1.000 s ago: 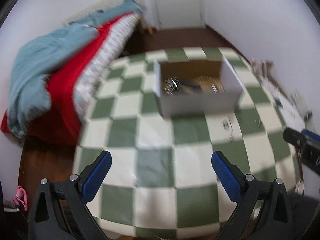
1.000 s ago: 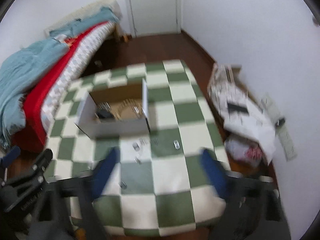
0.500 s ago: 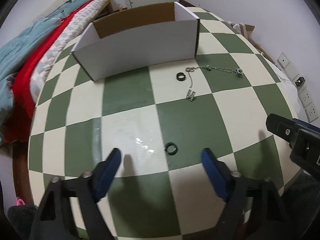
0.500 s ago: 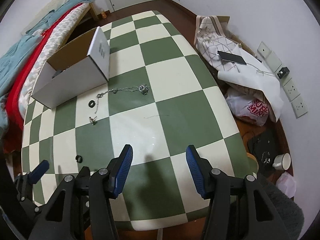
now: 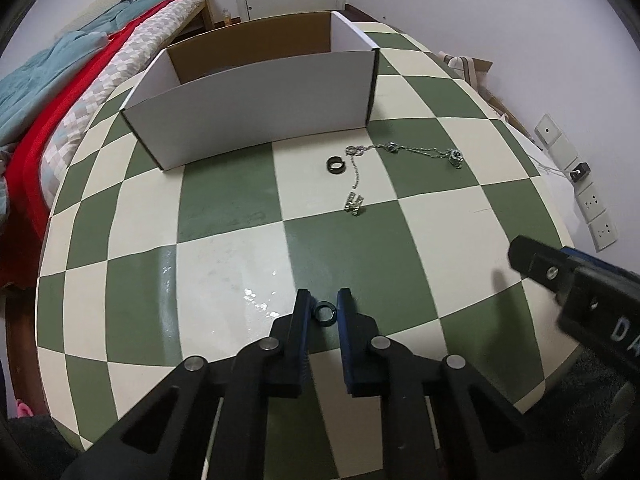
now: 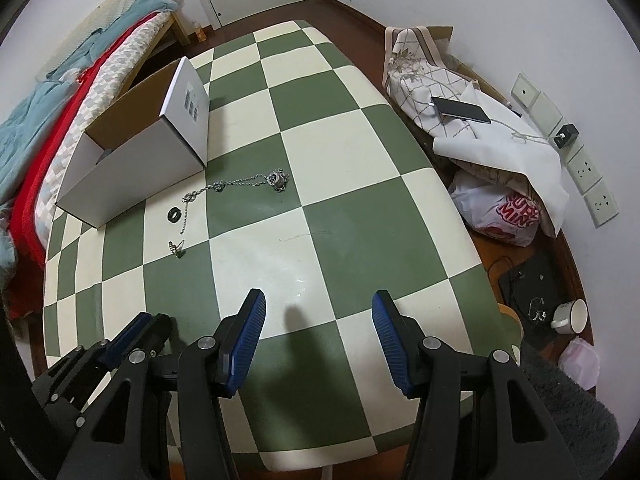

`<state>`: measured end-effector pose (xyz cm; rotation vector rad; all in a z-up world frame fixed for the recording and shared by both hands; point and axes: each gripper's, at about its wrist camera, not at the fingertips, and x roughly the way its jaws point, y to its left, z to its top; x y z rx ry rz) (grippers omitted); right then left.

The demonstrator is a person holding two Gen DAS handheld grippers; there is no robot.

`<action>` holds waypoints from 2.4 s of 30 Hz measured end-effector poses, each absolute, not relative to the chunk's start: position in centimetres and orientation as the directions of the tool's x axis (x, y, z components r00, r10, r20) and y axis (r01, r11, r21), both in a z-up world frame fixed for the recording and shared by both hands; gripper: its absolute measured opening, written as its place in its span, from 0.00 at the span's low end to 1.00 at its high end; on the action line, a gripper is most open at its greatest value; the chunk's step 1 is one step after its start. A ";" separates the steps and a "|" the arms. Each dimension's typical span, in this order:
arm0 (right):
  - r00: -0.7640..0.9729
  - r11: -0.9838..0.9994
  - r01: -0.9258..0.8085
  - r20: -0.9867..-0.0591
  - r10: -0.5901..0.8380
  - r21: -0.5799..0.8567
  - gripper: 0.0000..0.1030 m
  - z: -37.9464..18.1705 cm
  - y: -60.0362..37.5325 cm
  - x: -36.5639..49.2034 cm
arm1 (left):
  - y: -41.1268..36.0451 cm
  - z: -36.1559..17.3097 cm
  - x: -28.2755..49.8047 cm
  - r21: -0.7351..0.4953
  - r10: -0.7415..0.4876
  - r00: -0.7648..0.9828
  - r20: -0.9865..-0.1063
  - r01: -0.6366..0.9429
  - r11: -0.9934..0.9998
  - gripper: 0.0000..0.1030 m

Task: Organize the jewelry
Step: 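Grasp a small black ring from the table with the left gripper, then grasp a silver chain pendant with the right gripper while the left gripper holds the ring, then carry the black ring and silver pendant over the white box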

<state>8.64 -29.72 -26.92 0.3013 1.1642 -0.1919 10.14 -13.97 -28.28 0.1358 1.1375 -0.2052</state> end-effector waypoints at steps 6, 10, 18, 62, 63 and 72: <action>0.411 0.943 0.296 -0.912 0.017 0.151 0.56 -25.9 -29.4 8.5 | -11.3 -27.3 10.5 0.013 -0.068 0.424 -0.903 0.186 0.982 0.10; 0.431 0.941 0.272 -0.900 0.066 0.200 0.56 -25.6 -28.9 8.9 | -7.0 -25.9 11.9 0.033 -0.014 0.457 -0.890 0.095 0.995 0.10; 0.446 0.942 0.155 -0.872 0.204 0.299 0.56 -27.4 -24.2 11.8 | -1.9 -26.1 13.9 0.053 0.054 0.458 -0.888 -0.016 0.998 0.10; 0.707 0.976 0.076 -0.701 0.093 0.206 0.07 -16.9 -23.7 13.4 | -3.2 -16.8 18.3 -0.122 -0.128 0.557 -0.821 0.049 0.991 0.10; 0.708 0.974 0.071 -0.699 0.102 0.214 0.07 -16.6 -23.7 14.1 | -3.4 -16.6 19.2 -0.130 -0.138 0.554 -0.821 0.055 0.990 0.10; 0.621 0.935 0.013 -0.736 0.271 0.355 0.07 -18.0 -22.8 24.3 | -4.8 -17.6 29.4 -0.162 -0.199 0.463 -0.864 0.118 0.980 0.10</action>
